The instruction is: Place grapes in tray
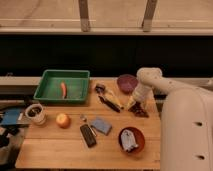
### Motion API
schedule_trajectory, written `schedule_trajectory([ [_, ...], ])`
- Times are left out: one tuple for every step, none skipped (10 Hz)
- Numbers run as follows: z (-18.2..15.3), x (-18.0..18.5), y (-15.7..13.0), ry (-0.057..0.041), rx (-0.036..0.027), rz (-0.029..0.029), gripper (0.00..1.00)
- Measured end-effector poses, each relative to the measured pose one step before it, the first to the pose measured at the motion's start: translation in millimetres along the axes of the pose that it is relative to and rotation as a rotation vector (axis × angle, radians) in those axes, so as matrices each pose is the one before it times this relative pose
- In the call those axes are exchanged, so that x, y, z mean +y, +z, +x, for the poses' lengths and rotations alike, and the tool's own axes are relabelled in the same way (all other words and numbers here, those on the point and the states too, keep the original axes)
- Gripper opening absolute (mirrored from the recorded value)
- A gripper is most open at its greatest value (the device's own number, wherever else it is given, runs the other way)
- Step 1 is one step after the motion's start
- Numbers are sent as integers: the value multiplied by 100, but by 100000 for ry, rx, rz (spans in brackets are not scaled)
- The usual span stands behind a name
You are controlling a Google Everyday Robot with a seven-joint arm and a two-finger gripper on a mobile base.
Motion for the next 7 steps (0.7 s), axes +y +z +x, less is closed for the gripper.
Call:
schedule_trajectory([
  [208,-187,-113,245,-246,-344,37],
  [272,-130,-20,308,-75,-954,25],
  [168,-95,5,210,93,-487,17],
  [292,-55,89,-234,10,-92,8],
  [239,256,23,-591,-352,-66,2],
  [-229,532,-661,-309,-1555,-419,0],
  [-243,334,-1051,535,-1445,-142,0],
])
